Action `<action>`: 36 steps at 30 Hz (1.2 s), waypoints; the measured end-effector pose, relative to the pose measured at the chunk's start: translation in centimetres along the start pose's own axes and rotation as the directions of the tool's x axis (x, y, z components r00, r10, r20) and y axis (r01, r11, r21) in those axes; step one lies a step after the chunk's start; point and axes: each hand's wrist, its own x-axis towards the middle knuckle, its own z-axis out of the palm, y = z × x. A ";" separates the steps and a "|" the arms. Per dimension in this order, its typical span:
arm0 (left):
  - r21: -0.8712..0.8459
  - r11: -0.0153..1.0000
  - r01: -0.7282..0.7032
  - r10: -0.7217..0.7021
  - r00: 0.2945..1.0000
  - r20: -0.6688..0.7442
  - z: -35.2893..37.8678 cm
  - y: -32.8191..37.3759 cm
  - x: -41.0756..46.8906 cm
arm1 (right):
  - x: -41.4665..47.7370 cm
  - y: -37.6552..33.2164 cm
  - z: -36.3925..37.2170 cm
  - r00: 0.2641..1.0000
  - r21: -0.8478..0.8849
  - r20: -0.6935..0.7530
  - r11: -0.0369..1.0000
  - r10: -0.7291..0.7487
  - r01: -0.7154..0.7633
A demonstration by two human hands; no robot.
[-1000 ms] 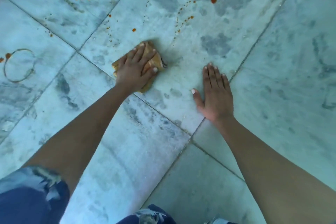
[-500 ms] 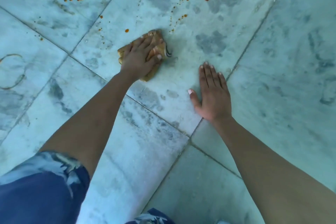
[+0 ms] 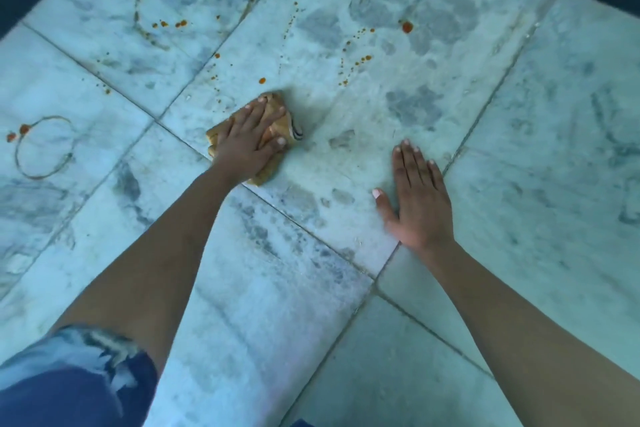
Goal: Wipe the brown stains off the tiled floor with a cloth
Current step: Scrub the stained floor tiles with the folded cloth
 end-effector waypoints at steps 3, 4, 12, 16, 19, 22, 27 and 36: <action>0.047 0.997 0.065 -0.064 0.998 -0.020 0.3 2.5 1.5 | 0.5 -1.0 -0.3 0.998 0.030 -0.021 0.998 0.055 -0.054; 0.063 0.998 0.016 -0.014 1.000 -0.026 0.9 3.0 0.6 | 0.9 -1.6 -0.4 0.995 0.060 -0.034 0.994 0.090 -0.088; 0.007 1.000 -0.001 0.001 1.000 -0.028 -0.3 -4.4 -4.1 | 5.9 -7.1 1.4 1.000 0.069 -0.014 0.998 0.015 -0.014; -0.060 0.964 0.259 -0.264 0.960 -0.096 -2.0 -4.5 2.5 | 6.4 -7.4 1.9 1.000 0.004 -0.030 1.000 0.007 -0.007; -0.002 0.980 0.197 -0.196 0.976 -0.091 -0.7 -1.6 1.9 | 6.3 -7.5 1.7 1.000 -0.001 -0.027 1.000 0.014 -0.014; 0.028 0.999 -0.030 0.031 0.999 -0.021 0.3 -1.5 -3.1 | 6.3 -7.5 1.5 0.999 0.004 -0.021 1.000 0.026 -0.026; -0.004 0.973 0.229 -0.228 0.968 -0.103 -1.8 -7.7 -2.3 | 6.4 -7.5 1.5 0.999 -0.021 0.009 0.999 0.035 -0.035; 0.049 0.991 0.127 -0.123 0.989 -0.088 -1.6 -2.3 3.2 | 6.4 -7.7 1.2 0.999 -0.024 0.018 0.999 0.036 -0.036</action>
